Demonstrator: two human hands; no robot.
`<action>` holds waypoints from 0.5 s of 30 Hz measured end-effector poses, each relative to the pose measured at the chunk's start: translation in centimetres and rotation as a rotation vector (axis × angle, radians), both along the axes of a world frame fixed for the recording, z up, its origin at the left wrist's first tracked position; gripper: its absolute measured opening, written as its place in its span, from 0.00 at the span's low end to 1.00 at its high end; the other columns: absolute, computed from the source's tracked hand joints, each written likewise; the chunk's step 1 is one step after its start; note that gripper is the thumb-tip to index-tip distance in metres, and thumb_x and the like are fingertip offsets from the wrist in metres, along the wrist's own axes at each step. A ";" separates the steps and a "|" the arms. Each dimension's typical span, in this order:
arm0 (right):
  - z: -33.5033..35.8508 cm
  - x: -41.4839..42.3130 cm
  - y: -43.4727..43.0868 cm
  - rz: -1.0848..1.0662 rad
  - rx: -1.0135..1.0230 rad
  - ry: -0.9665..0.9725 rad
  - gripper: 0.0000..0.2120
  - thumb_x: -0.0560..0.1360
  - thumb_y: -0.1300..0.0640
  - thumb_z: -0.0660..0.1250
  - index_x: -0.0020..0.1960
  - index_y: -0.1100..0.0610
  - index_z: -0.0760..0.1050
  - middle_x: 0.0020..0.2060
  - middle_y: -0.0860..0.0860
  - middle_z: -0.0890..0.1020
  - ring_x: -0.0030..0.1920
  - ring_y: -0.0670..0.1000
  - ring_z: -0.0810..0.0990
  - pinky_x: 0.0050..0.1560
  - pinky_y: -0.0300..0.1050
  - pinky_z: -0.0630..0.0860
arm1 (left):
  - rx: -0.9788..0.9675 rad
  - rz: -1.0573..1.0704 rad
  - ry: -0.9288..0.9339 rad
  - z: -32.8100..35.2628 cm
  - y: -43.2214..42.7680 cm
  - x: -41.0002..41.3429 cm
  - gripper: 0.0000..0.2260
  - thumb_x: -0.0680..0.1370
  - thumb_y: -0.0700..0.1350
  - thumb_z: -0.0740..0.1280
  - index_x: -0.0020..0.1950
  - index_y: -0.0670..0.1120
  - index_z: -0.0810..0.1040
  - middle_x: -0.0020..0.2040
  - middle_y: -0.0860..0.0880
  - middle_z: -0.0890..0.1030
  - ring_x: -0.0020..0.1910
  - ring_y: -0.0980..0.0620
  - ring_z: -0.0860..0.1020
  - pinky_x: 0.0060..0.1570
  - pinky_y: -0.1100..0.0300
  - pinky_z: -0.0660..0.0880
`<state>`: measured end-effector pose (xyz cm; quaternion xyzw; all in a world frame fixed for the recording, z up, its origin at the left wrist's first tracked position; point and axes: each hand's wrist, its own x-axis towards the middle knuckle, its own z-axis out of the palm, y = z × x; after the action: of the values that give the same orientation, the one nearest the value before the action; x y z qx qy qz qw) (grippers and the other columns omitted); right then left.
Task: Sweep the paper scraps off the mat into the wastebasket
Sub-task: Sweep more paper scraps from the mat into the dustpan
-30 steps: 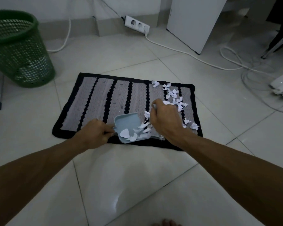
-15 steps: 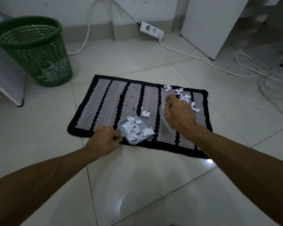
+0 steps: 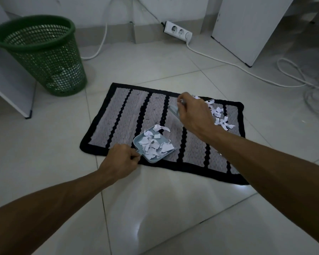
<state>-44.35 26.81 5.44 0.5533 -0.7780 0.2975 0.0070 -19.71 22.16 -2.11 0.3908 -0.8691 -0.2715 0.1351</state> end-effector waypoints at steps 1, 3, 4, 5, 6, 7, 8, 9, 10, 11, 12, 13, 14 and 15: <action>-0.4 0.2 -0.3 0.064 0.056 -0.008 0.07 0.81 0.58 0.60 0.55 0.58 0.75 0.39 0.56 0.84 0.31 0.55 0.79 0.34 0.47 0.79 | 0.004 0.004 -0.005 -0.1 0.0 0.0 0.05 0.71 0.39 0.71 0.45 0.45 0.85 0.38 0.49 0.86 0.31 0.55 0.81 0.37 0.58 0.80; -1.3 1.2 -0.4 0.217 0.175 -0.018 0.07 0.82 0.58 0.60 0.56 0.58 0.75 0.40 0.57 0.84 0.28 0.51 0.76 0.30 0.42 0.76 | 0.002 0.004 -0.013 -0.4 -0.1 -0.1 0.06 0.71 0.40 0.71 0.46 0.45 0.85 0.39 0.49 0.86 0.31 0.55 0.81 0.39 0.57 0.81; -1.8 1.8 -0.2 0.281 0.204 -0.004 0.07 0.82 0.58 0.61 0.56 0.58 0.75 0.39 0.57 0.84 0.26 0.49 0.74 0.28 0.40 0.74 | -0.002 0.001 -0.012 -0.6 -0.1 0.0 0.06 0.71 0.40 0.71 0.46 0.46 0.85 0.39 0.49 0.86 0.31 0.55 0.81 0.38 0.56 0.81; -2.0 2.3 0.0 0.323 0.208 0.012 0.06 0.81 0.58 0.61 0.55 0.57 0.75 0.37 0.57 0.84 0.26 0.49 0.74 0.28 0.40 0.74 | -0.009 0.000 -0.007 -0.6 -0.1 0.0 0.06 0.71 0.40 0.71 0.46 0.46 0.85 0.38 0.49 0.86 0.30 0.55 0.81 0.37 0.56 0.80; -2.1 2.8 0.4 0.344 0.188 0.024 0.06 0.81 0.58 0.62 0.54 0.57 0.76 0.36 0.57 0.84 0.25 0.50 0.75 0.28 0.42 0.74 | -0.019 -0.001 0.002 -0.6 -0.1 0.1 0.05 0.71 0.39 0.71 0.45 0.45 0.85 0.37 0.49 0.86 0.28 0.56 0.79 0.35 0.56 0.80; -1.8 3.1 0.8 0.347 0.161 0.021 0.05 0.80 0.58 0.63 0.54 0.57 0.76 0.35 0.56 0.84 0.25 0.50 0.75 0.28 0.41 0.74 | -0.026 0.000 0.017 -0.5 0.0 0.1 0.05 0.71 0.39 0.71 0.44 0.45 0.86 0.35 0.49 0.86 0.26 0.56 0.78 0.32 0.57 0.79; -1.6 3.1 1.1 0.339 0.134 0.000 0.05 0.80 0.58 0.63 0.54 0.58 0.76 0.35 0.55 0.84 0.24 0.48 0.74 0.26 0.38 0.71 | -0.034 0.000 0.038 -0.4 0.0 0.2 0.05 0.71 0.38 0.71 0.43 0.44 0.86 0.33 0.50 0.85 0.26 0.55 0.77 0.30 0.57 0.78; -1.1 3.0 1.5 0.318 0.115 -0.034 0.06 0.80 0.58 0.63 0.54 0.58 0.77 0.35 0.54 0.84 0.24 0.46 0.73 0.25 0.36 0.68 | -0.039 0.000 0.057 -0.3 0.1 0.3 0.05 0.71 0.37 0.71 0.42 0.44 0.86 0.32 0.50 0.85 0.27 0.54 0.78 0.29 0.57 0.77; -0.7 2.5 1.7 0.284 0.104 -0.091 0.06 0.80 0.58 0.64 0.55 0.57 0.77 0.37 0.52 0.84 0.25 0.46 0.74 0.26 0.36 0.68 | -0.046 -0.004 0.075 -0.1 0.1 0.3 0.05 0.71 0.37 0.71 0.42 0.44 0.86 0.32 0.51 0.85 0.29 0.53 0.79 0.29 0.57 0.77; -0.2 2.0 1.9 0.242 0.094 -0.164 0.06 0.80 0.58 0.64 0.55 0.56 0.77 0.40 0.50 0.84 0.27 0.49 0.77 0.27 0.37 0.71 | -0.045 -0.006 0.091 0.0 0.1 0.3 0.06 0.71 0.36 0.71 0.42 0.44 0.86 0.33 0.51 0.85 0.30 0.54 0.80 0.31 0.56 0.78; 0.1 1.1 1.9 0.195 0.071 -0.233 0.05 0.80 0.58 0.65 0.55 0.55 0.77 0.42 0.51 0.84 0.31 0.51 0.81 0.30 0.41 0.77 | -0.036 -0.007 0.109 0.1 -0.1 0.2 0.06 0.71 0.36 0.71 0.43 0.44 0.86 0.35 0.50 0.86 0.30 0.53 0.81 0.33 0.55 0.79; 0.4 0.1 2.0 0.147 0.031 -0.280 0.05 0.79 0.58 0.65 0.54 0.54 0.77 0.44 0.52 0.85 0.36 0.53 0.83 0.35 0.45 0.81 | -0.021 -0.011 0.124 0.2 -0.4 0.0 0.06 0.71 0.35 0.71 0.44 0.44 0.85 0.37 0.51 0.86 0.32 0.52 0.82 0.35 0.54 0.80; 0.6 -1.0 2.0 0.098 -0.010 -0.309 0.04 0.79 0.58 0.66 0.53 0.53 0.77 0.44 0.52 0.85 0.39 0.53 0.84 0.39 0.49 0.82 | -0.008 -0.020 0.138 0.4 -0.7 -0.2 0.07 0.72 0.35 0.70 0.45 0.44 0.85 0.38 0.53 0.85 0.35 0.49 0.83 0.38 0.51 0.81; 0.8 -2.2 2.0 0.050 -0.048 -0.321 0.03 0.79 0.57 0.66 0.52 0.53 0.78 0.44 0.53 0.85 0.41 0.53 0.85 0.41 0.51 0.83 | 0.005 -0.028 0.150 0.5 -1.0 -0.6 0.08 0.72 0.35 0.70 0.47 0.44 0.85 0.39 0.55 0.83 0.37 0.47 0.83 0.39 0.49 0.81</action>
<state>-46.55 28.80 6.20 0.5176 -0.7477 0.4006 -0.1119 -20.29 21.11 -1.63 0.3575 -0.8612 -0.3040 0.1950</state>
